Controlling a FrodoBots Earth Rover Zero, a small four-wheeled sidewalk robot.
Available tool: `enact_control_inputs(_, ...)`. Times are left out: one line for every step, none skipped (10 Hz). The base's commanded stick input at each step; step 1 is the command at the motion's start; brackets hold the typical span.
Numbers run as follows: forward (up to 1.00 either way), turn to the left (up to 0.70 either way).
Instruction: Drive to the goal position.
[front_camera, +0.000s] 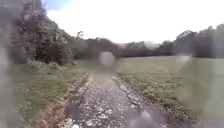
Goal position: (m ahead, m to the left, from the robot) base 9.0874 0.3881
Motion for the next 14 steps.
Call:
enact_control_inputs(0.70,0.00)
enact_control_inputs(0.70,0.00)
enact_control_inputs(0.70,0.00)
enact_control_inputs(0.70,0.00)
enact_control_inputs(0.70,0.00)
enact_control_inputs(0.70,0.00)
enact_control_inputs(0.70,-0.21)
enact_control_inputs(0.70,-0.35)
enact_control_inputs(0.70,-0.35)
enact_control_inputs(0.70,-0.35)
enact_control_inputs(0.70,0.00)
enact_control_inputs(0.70,0.00)
enact_control_inputs(0.70,0.00)
enact_control_inputs(0.70,0.00)
